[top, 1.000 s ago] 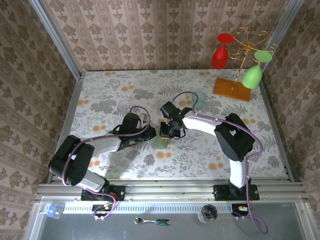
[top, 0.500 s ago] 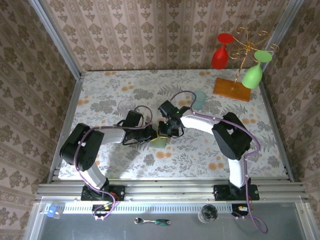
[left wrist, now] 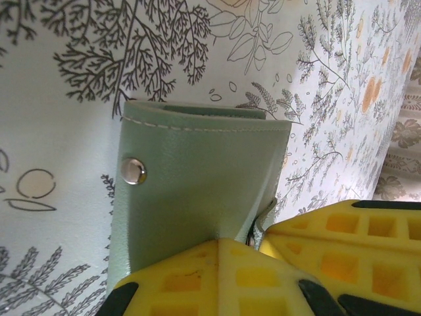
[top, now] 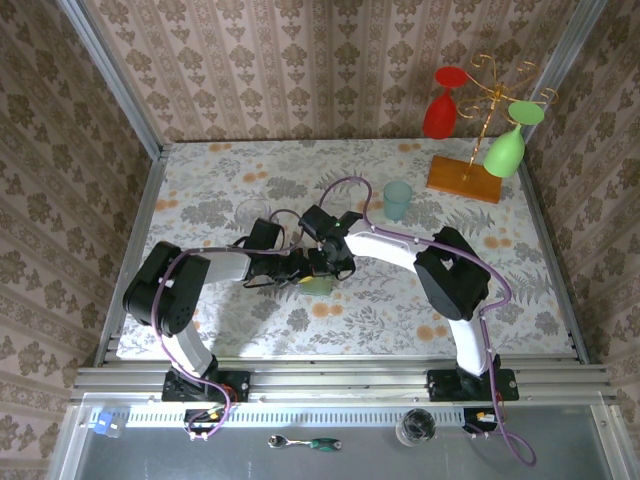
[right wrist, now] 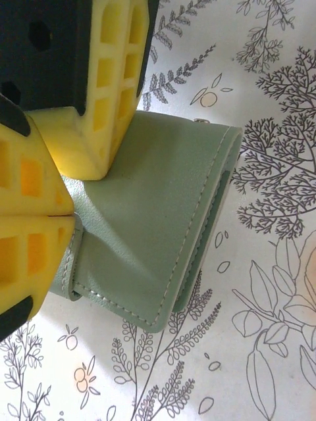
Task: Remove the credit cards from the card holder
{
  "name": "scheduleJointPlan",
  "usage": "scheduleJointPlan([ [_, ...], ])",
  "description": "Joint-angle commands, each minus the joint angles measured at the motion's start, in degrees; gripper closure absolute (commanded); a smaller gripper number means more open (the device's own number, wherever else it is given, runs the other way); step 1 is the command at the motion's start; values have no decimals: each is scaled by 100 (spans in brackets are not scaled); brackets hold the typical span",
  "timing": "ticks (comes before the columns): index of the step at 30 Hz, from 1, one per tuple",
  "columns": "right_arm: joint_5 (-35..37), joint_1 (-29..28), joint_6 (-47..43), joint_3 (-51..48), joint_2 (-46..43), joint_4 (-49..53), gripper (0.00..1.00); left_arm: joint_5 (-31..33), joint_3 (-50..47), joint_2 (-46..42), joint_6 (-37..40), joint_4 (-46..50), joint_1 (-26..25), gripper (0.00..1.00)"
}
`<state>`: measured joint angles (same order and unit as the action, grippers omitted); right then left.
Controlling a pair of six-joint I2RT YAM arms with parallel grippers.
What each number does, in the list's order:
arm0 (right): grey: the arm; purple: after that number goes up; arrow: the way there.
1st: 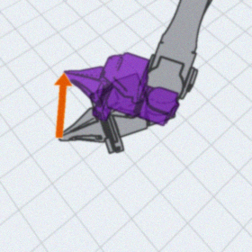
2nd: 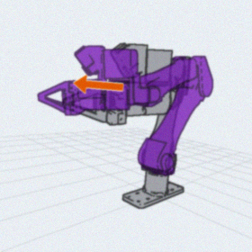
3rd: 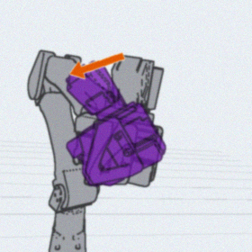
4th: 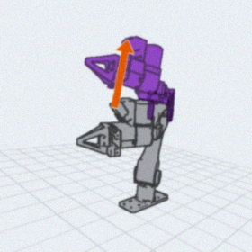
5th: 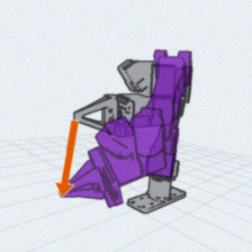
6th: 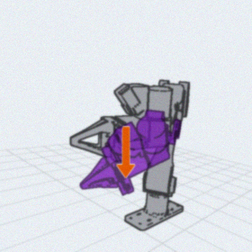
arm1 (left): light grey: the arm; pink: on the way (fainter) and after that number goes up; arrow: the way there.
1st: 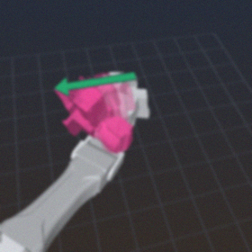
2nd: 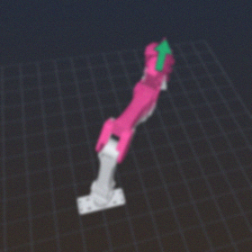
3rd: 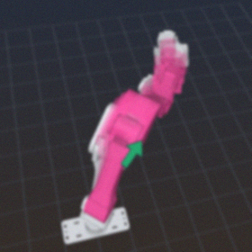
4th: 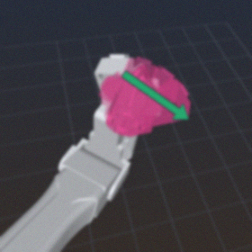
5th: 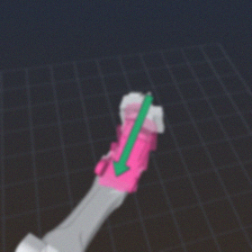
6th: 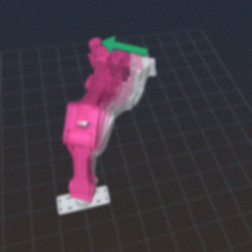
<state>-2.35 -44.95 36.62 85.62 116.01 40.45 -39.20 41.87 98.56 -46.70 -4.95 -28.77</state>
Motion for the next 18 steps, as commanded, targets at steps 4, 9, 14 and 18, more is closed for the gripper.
scheduleJointPlan([
  [4, 1164, -19, -300, -71, 213, 1530, 100, 856, -302, 550, 179, 1128, 74, 100],
  [9, 1532, -67, -269, -16, 69, 1680, 100, 837, -302, 585, 180, 1121, 74, 100],
  [14, 1758, -69, -293, 11, -167, 1731, 100, 828, -285, 624, 179, 1110, 56, 100],
  [18, 1829, -65, -309, 16, -175, 1817, 100, 801, -273, 682, 180, 1097, 56, 100],
])
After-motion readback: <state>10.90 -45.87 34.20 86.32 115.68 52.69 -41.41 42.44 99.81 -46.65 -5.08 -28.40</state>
